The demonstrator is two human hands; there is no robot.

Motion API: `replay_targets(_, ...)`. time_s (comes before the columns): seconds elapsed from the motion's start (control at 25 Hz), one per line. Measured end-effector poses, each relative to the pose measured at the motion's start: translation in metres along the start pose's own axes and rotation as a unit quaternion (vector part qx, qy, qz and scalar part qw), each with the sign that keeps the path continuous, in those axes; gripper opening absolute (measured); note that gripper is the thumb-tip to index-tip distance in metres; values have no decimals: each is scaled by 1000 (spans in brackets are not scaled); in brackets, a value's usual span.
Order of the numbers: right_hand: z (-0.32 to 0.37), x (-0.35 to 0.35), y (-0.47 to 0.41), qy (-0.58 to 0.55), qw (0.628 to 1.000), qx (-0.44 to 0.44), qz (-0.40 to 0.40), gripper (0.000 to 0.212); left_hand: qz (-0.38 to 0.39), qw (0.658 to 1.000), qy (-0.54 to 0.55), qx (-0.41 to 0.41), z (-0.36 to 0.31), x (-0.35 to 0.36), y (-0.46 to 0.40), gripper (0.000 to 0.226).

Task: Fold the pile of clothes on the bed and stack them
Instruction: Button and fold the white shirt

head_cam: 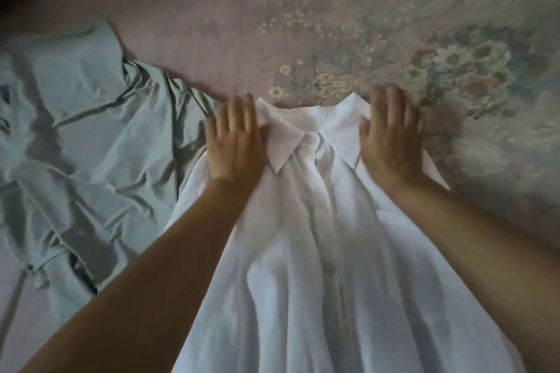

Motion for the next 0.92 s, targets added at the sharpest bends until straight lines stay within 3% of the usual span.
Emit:
replay_targets(0.12, 25, 4, 40, -64, 984, -112, 125, 58, 21, 980, 65, 188, -32, 8, 37, 60)
replay_targets(0.2, 21, 21, 51, -27, 972, -112, 207, 58, 70, 975, 82, 194, -29, 27, 46, 61)
replay_targets(0.28, 22, 24, 44, 22, 969, -91, 231, 61, 103, 977, 66, 175, -29, 30, 40, 63)
replay_targets(0.4, 28, -10, 42, 45, 938, -58, 338, 60, 212, 968, -16, 136, -38, -2, 39, 62)
replay_targets(0.52, 48, -55, 98, -11, 935, -94, 343, 62, 187, 975, 97, 76, -27, -40, 108, 59)
replay_targets(0.6, 65, -82, 158, -36, 936, -150, 317, 69, 168, 972, 97, 130, 10, -60, 189, 56)
replay_targets(0.68, 85, -104, 215, -58, 931, -182, 311, 63, 180, 964, 73, 181, 62, -70, 269, 59)
replay_targets(0.8, 132, -130, 275, -74, 914, -175, 359, 57, 265, 953, 103, 107, 118, -82, 344, 70)
replay_targets(0.88, 158, -132, 301, -59, 914, -173, 362, 58, 308, 929, 206, -12, 133, -81, 364, 74)
replay_targets(0.92, 169, -133, 308, -47, 917, -152, 365, 58, 332, 901, 266, -86, 139, -80, 368, 67)
Point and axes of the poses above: each hand's wrist, its own y-axis away from the middle knuckle, its own x-axis out of the palm, z = x × y, the point moved 2 cm from there along -y, towards the middle knuckle, and after that the axes turned 7 degrees about z, right-handed, at the moved point
